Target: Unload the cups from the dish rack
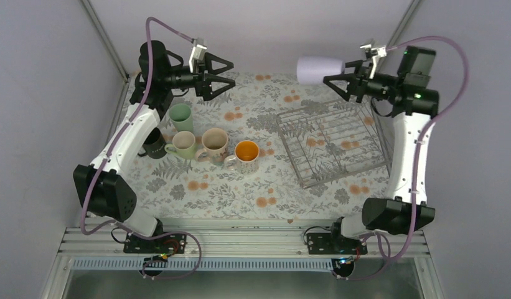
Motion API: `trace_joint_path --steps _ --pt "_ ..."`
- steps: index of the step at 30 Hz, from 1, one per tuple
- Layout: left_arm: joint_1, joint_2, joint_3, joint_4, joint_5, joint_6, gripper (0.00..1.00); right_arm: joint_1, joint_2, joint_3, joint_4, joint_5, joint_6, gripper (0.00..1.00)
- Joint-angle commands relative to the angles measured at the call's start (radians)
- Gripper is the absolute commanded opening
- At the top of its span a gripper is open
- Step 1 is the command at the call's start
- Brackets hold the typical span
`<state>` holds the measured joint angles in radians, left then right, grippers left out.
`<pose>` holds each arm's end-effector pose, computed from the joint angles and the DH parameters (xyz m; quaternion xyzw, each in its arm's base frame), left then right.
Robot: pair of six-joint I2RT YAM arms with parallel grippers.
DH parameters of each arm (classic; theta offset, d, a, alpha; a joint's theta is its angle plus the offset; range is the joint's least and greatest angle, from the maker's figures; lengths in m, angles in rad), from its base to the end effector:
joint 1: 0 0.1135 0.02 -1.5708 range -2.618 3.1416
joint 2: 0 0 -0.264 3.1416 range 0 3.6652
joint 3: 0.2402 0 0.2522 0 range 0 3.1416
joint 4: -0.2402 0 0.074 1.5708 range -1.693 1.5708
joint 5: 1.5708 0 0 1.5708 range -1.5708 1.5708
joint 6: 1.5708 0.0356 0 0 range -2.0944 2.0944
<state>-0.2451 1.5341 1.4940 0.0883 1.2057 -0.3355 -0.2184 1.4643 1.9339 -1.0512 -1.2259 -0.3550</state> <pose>0.3257 -0.1158 0.4316 0.3844 0.5862 -0.5455 0.4594 0.2563 -0.0226 0.4931 -0.3216 0.6996 0.3759 0.5156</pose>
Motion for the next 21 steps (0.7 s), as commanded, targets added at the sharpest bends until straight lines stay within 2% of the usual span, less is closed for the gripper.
trace_joint_path --steps 1,2,6,9,11,21 --pt "-0.016 0.046 0.102 0.045 0.099 -0.039 1.0 0.072 -0.086 -0.245 0.643 -0.258 0.498 0.24" --pt "-0.022 0.061 0.126 0.04 0.102 -0.039 1.0 0.091 -0.09 -0.258 0.678 -0.254 0.521 0.24" --pt "-0.061 0.125 0.251 -0.067 0.105 0.024 1.0 0.14 -0.024 -0.166 0.58 -0.218 0.449 0.22" --pt "-0.092 0.175 0.331 -0.158 0.086 0.094 1.0 0.155 0.018 -0.148 0.657 -0.208 0.523 0.22" --pt "-0.106 0.206 0.352 -0.154 0.087 0.089 1.0 0.167 0.047 -0.122 0.686 -0.202 0.557 0.22" --pt "-0.151 0.323 0.521 -0.233 0.095 0.162 1.0 0.221 0.185 -0.027 0.634 -0.183 0.513 0.21"
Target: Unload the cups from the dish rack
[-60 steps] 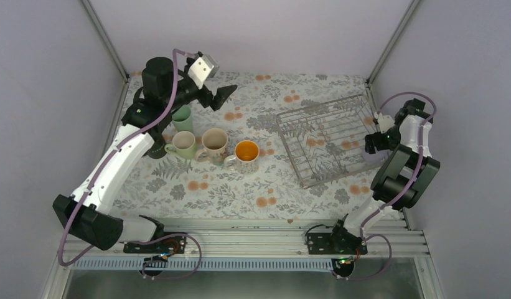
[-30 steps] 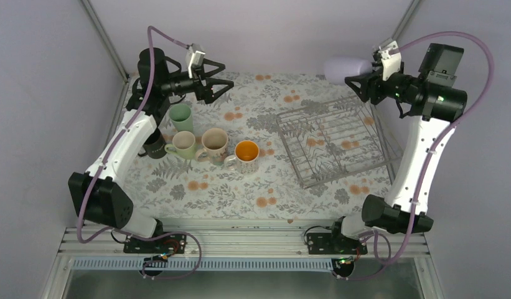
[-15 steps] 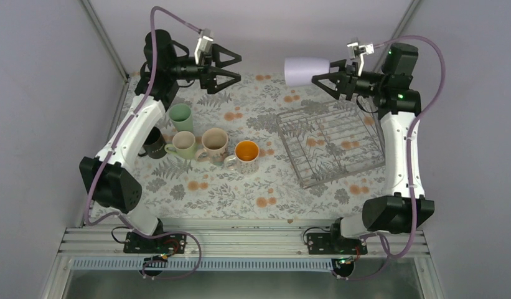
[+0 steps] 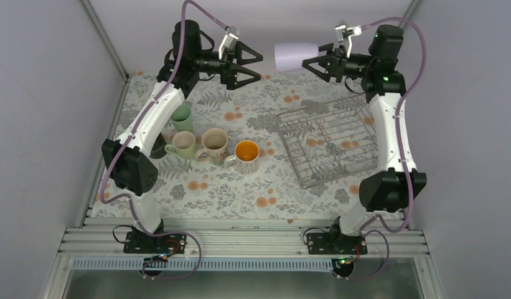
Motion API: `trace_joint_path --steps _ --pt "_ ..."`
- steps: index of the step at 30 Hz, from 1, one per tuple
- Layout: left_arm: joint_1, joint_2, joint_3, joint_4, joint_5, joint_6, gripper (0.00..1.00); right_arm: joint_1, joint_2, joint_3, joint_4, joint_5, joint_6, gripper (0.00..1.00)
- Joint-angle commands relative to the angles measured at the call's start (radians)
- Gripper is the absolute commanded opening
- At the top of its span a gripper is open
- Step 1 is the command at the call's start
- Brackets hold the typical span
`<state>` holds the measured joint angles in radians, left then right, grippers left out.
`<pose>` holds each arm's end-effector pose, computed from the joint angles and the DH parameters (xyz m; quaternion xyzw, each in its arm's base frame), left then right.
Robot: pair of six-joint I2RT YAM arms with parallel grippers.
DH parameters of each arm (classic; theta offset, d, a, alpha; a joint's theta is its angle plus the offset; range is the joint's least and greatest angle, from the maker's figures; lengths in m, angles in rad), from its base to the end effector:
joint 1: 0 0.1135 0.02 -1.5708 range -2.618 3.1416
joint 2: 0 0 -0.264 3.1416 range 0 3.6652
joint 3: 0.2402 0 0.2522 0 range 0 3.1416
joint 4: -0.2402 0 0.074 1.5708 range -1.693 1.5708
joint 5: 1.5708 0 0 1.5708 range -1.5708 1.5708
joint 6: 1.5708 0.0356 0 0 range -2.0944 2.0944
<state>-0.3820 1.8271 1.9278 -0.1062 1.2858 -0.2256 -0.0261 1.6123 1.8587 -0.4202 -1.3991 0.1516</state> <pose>0.3664 -0.1840 0.4527 0.4658 0.5327 -0.5745 0.4114 0.3336 0.0264 0.4814 -0.3604 0.6204 0.5230 0.4601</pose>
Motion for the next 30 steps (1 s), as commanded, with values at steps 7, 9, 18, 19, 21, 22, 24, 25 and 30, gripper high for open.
trace_joint_path --steps 7,9,18,19,21,22,24,25,30 --pt "-0.032 0.113 0.169 0.033 0.023 0.0 1.0 0.069 0.13 0.103 -0.018 0.012 -0.016 0.2" --pt "-0.04 0.14 0.201 0.036 0.025 -0.013 1.0 0.086 0.163 0.126 -0.023 0.018 -0.023 0.19" --pt "-0.052 0.221 0.3 0.047 0.009 -0.019 0.87 0.128 0.258 0.21 -0.034 0.027 -0.038 0.2" --pt "-0.052 0.223 0.305 0.046 0.01 -0.016 0.81 0.128 0.262 0.216 -0.035 0.025 -0.039 0.2" --pt "-0.053 0.22 0.301 0.039 0.011 -0.005 0.72 0.129 0.267 0.229 -0.038 0.026 -0.038 0.21" --pt "-0.054 0.217 0.3 0.036 0.012 0.0 0.65 0.129 0.266 0.231 -0.038 0.026 -0.037 0.23" --pt "-0.054 0.212 0.297 0.033 0.014 0.0 0.51 0.127 0.264 0.232 -0.036 0.029 -0.035 0.31" --pt "-0.054 0.207 0.294 0.032 0.014 0.003 0.37 0.128 0.263 0.231 -0.037 0.029 -0.035 0.36" --pt "-0.053 0.166 0.269 -0.001 -0.006 0.039 0.03 0.127 0.236 0.206 -0.04 0.04 -0.041 0.61"
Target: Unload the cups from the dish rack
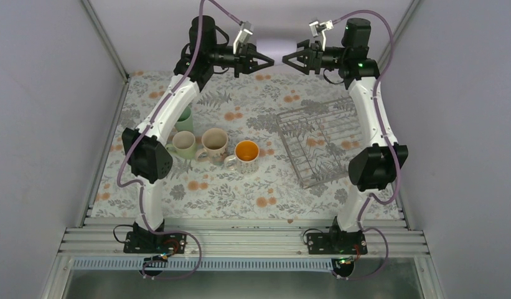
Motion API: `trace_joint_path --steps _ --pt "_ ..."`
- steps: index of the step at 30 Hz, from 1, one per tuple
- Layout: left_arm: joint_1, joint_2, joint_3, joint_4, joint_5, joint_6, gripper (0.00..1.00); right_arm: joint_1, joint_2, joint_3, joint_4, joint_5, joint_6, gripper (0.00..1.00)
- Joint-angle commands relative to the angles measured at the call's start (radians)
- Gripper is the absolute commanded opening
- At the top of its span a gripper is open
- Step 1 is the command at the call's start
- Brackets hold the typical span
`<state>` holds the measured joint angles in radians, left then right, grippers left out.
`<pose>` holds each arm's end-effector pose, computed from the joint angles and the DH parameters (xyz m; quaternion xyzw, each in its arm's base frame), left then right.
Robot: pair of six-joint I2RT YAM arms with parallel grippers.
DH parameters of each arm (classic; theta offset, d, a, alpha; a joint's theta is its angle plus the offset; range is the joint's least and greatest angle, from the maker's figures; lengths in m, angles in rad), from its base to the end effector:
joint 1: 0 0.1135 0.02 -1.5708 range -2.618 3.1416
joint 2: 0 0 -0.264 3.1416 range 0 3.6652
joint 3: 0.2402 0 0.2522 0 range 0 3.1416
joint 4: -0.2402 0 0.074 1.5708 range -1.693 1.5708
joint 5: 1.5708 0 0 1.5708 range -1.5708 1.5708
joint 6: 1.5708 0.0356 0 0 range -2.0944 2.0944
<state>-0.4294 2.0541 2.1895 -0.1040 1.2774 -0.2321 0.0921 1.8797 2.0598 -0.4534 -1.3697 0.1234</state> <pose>0.4055 -0.2231 0.4424 0.4811 0.5138 -0.5796 0.4106 0.4037 0.0723 0.4460 -0.3725 0.6231 0.5514 0.4110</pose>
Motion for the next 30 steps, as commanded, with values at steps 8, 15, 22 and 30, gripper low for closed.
trace_joint_path --steps 8,15,22,30 --pt "0.009 -0.148 0.007 -0.313 -0.176 0.377 0.02 -0.079 -0.124 -0.029 -0.16 0.256 -0.181 1.0" --pt "0.038 -0.094 0.242 -0.75 -0.646 0.795 0.02 -0.137 -0.053 0.071 -0.551 0.813 -0.535 1.0" --pt "0.078 -0.011 0.267 -0.959 -1.15 1.131 0.02 -0.186 -0.165 -0.168 -0.529 1.195 -0.668 1.0" --pt "0.1 0.104 0.294 -1.201 -1.24 1.311 0.03 -0.196 -0.273 -0.228 -0.573 1.143 -0.69 1.0"
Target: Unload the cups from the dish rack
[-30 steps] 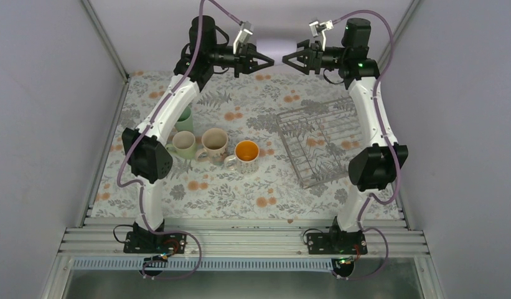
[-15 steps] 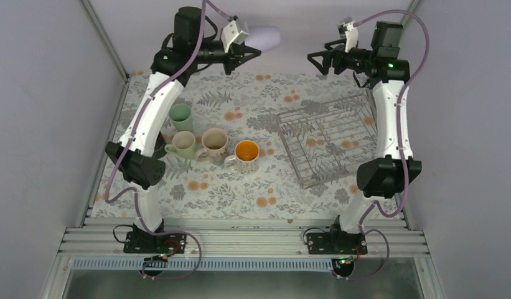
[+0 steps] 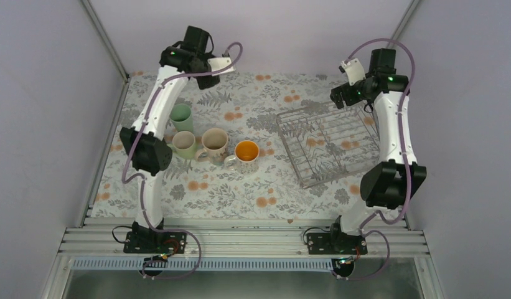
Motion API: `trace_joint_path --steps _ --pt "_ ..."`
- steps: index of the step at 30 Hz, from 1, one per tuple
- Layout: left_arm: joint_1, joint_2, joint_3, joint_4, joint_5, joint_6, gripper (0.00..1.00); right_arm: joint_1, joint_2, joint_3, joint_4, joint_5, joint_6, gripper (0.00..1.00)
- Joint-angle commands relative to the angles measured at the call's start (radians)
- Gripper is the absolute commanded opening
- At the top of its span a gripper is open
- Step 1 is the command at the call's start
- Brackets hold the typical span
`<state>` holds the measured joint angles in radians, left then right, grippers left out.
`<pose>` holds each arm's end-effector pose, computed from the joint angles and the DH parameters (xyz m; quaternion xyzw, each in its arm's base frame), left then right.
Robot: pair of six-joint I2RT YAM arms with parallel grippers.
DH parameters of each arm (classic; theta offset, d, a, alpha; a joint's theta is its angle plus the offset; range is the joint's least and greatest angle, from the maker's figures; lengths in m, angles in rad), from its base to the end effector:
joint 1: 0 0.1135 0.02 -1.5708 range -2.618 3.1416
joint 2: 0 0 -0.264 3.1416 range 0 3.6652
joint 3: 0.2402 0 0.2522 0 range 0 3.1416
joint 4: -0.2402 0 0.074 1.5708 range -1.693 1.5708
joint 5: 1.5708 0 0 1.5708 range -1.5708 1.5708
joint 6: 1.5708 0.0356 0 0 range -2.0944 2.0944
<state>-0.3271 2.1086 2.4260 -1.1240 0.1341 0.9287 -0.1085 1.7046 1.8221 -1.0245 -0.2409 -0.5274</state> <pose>0.4197 -0.1474 0.3948 0.5641 0.7345 0.0508 0.3737 0.3572 -0.0304 0.3779 -0.2334 0.9099 0.0068 0.3428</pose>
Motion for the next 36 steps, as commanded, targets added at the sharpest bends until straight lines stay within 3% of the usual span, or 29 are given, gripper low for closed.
trace_joint_path --steps 1,10,13,24,36 --pt "-0.003 0.067 0.088 -0.223 -0.087 0.168 0.02 0.005 -0.103 0.01 -0.009 0.007 -0.044 1.0" --pt "-0.049 0.1 -0.183 -0.234 -0.349 0.251 0.02 0.004 -0.17 -0.023 -0.021 -0.024 -0.062 1.0" --pt "-0.067 0.102 -0.227 -0.234 -0.35 0.253 0.02 0.004 -0.186 -0.064 -0.012 -0.025 -0.067 1.0" --pt "-0.09 0.188 -0.126 -0.234 -0.225 0.214 0.02 0.0 -0.212 -0.12 0.017 -0.036 -0.073 1.0" --pt "-0.099 0.221 -0.19 -0.233 -0.22 0.183 0.02 0.0 -0.222 -0.146 0.023 -0.059 -0.065 1.0"
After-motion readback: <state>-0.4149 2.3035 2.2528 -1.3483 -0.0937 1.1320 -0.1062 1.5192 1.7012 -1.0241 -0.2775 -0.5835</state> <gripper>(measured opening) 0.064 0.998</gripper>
